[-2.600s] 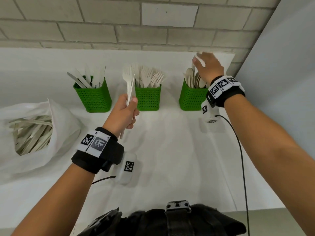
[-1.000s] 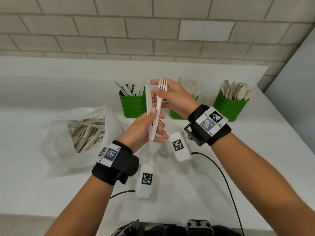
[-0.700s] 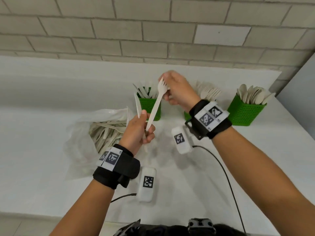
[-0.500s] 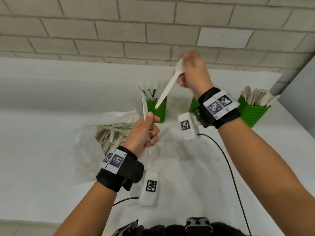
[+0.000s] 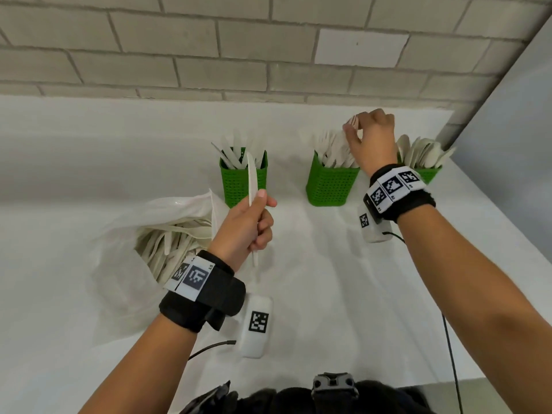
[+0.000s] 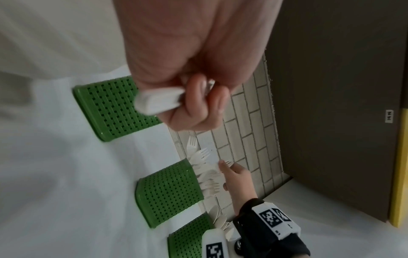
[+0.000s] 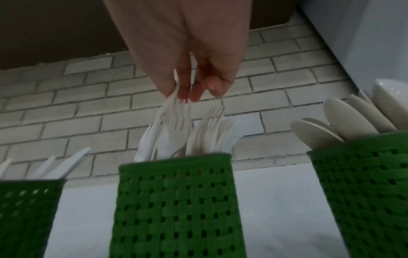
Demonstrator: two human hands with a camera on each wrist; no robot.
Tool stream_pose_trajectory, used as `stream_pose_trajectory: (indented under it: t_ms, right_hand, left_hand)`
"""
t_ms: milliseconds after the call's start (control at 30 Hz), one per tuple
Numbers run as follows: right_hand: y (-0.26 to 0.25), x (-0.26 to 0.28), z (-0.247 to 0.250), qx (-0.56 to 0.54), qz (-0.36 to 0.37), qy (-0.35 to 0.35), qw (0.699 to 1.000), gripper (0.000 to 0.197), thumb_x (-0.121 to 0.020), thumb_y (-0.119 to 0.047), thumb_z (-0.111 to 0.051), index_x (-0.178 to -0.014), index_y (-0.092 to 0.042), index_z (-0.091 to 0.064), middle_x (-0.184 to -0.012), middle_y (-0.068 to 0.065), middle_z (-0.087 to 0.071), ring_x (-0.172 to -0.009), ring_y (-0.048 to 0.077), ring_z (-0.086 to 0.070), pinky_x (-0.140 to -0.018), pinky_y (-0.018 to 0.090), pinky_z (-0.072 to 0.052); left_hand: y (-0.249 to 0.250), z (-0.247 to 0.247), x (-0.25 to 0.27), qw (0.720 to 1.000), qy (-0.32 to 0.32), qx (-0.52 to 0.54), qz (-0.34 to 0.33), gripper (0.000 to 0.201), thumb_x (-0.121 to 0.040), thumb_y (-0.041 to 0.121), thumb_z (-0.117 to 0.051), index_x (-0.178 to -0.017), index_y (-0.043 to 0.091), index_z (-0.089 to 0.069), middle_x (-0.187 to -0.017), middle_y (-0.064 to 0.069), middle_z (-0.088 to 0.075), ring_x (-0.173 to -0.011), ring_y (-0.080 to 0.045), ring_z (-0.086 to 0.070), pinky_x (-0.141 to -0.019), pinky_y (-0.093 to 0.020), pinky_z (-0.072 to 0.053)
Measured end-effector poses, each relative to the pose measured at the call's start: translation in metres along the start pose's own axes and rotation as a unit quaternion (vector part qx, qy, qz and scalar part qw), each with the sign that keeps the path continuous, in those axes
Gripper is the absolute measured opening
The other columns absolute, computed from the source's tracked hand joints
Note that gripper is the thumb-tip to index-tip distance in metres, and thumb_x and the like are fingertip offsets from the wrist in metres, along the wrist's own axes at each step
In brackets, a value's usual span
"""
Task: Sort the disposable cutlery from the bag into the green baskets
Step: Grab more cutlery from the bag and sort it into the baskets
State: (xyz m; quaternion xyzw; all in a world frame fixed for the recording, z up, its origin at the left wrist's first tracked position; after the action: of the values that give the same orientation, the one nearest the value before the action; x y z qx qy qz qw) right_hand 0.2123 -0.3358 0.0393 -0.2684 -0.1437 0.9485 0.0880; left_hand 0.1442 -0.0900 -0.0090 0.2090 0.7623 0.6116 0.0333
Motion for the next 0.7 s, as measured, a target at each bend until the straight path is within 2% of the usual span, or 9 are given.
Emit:
stream_pose_trajectory:
  t_ms: [67, 133, 233, 300, 367, 433, 533, 600, 700]
  right_hand:
    - [0.001, 0.003, -0.007, 0.064, 0.029, -0.037, 0.997, 0.04, -0.094, -0.025, -0.05, -0.128, -0.004, -0.054, -0.126, 0.021, -0.047, -0.121, 0.038, -0.037, -0.095, 0.041, -0.038]
    - [-0.004, 0.008, -0.008, 0.079, 0.057, 0.003, 0.995, 0.056, -0.09, -0.029, -0.056, -0.14, -0.008, -0.041, -0.13, 0.023, -0.045, -0.119, 0.041, -0.039, -0.095, 0.045, -0.038]
    - [-0.04, 0.022, 0.001, -0.066, 0.129, 0.063, 0.987, 0.064, -0.087, -0.041, -0.058, -0.139, -0.006, -0.041, -0.121, 0.019, -0.051, -0.11, 0.034, -0.044, -0.093, 0.033, -0.036]
    - [-0.076, 0.033, 0.004, -0.194, 0.133, -0.112, 0.965, 0.055, -0.089, -0.042, -0.059, -0.132, -0.01, -0.051, -0.106, 0.007, -0.057, -0.094, 0.016, -0.05, -0.08, 0.019, -0.039]
    - [-0.107, 0.046, 0.003, -0.289, 0.119, -0.314, 0.897, 0.031, -0.09, -0.035, -0.06, -0.106, -0.008, -0.063, -0.083, 0.002, -0.061, -0.067, 0.006, -0.054, -0.063, 0.013, -0.04]
    - [-0.126, 0.047, 0.001, -0.391, 0.103, -0.37, 0.837, 0.021, -0.094, -0.023, -0.056, -0.079, -0.008, -0.056, -0.062, 0.0, -0.053, -0.046, 0.001, -0.047, -0.046, 0.01, -0.034]
    - [-0.138, 0.022, 0.0, -0.501, 0.028, -0.312, 0.807, 0.019, -0.097, -0.017, -0.049, -0.08, -0.009, -0.047, -0.065, 0.003, -0.057, -0.042, 0.006, -0.049, -0.036, 0.015, -0.028]
    - [-0.139, -0.004, -0.002, -0.522, -0.005, -0.209, 0.827, 0.013, -0.098, -0.015, -0.046, -0.087, -0.01, -0.042, -0.072, 0.006, -0.062, -0.043, 0.01, -0.053, -0.035, 0.019, -0.031]
    - [-0.135, -0.028, -0.019, -0.46, -0.017, -0.084, 0.884, 0.021, -0.096, -0.009, -0.044, -0.115, -0.012, -0.035, -0.077, 0.007, -0.063, -0.048, 0.012, -0.056, -0.041, 0.021, -0.042]
  left_hand:
    - [0.0, -0.003, -0.003, 1.0, -0.002, 0.007, 0.009, 0.027, -0.099, 0.032, -0.038, -0.082, 0.013, -0.048, -0.051, 0.005, -0.03, -0.033, -0.006, -0.026, -0.037, -0.014, -0.018]
    - [0.0, -0.006, -0.006, 1.0, 0.002, 0.013, 0.016, 0.025, -0.099, 0.03, -0.041, -0.081, 0.014, -0.047, -0.05, 0.006, -0.029, -0.033, -0.005, -0.025, -0.037, -0.015, -0.017]
    - [0.003, -0.008, -0.007, 1.0, 0.013, 0.013, 0.007, 0.023, -0.098, 0.026, -0.044, -0.079, 0.013, -0.048, -0.049, 0.007, -0.031, -0.034, -0.005, -0.025, -0.036, -0.015, -0.018]
    - [0.007, -0.009, -0.006, 1.0, 0.019, -0.01, -0.012, 0.023, -0.097, 0.024, -0.046, -0.078, 0.013, -0.049, -0.051, 0.006, -0.031, -0.035, -0.006, -0.026, -0.037, -0.015, -0.018]
    - [0.012, -0.009, -0.003, 0.999, 0.027, -0.03, -0.028, 0.024, -0.097, 0.021, -0.047, -0.075, 0.013, -0.049, -0.052, 0.005, -0.032, -0.036, -0.007, -0.028, -0.038, -0.016, -0.018]
    - [0.02, -0.006, 0.002, 0.997, 0.039, -0.037, -0.049, 0.022, -0.096, 0.018, -0.049, -0.075, 0.014, -0.05, -0.055, 0.003, -0.038, -0.041, -0.008, -0.037, -0.039, -0.016, -0.025]
    - [0.032, 0.012, 0.012, 0.993, 0.078, -0.048, -0.079, 0.007, -0.094, 0.014, -0.052, -0.09, 0.015, -0.057, -0.077, -0.004, -0.054, -0.065, -0.009, -0.057, -0.054, -0.018, -0.051]
    - [0.039, 0.027, 0.023, 0.986, 0.117, -0.062, -0.1, 0.01, -0.092, 0.013, -0.054, -0.098, 0.02, -0.059, -0.094, -0.006, -0.057, -0.08, -0.011, -0.061, -0.067, -0.019, -0.055]
    - [0.055, 0.047, 0.047, 0.969, 0.159, -0.115, -0.149, 0.013, -0.092, 0.014, -0.054, -0.099, 0.022, -0.063, -0.096, -0.002, -0.062, -0.081, -0.01, -0.064, -0.066, -0.02, -0.054]
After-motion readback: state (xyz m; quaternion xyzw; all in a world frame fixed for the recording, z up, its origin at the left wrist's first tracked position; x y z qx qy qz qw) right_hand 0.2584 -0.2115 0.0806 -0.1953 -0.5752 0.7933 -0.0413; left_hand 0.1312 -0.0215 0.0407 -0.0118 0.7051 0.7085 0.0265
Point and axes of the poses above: each hand's wrist, its own x-axis away from the middle knuckle, its own z-axis out of the back of the hand, y = z × x, the point moved 1 cm from there along -x, towards the middle knuckle
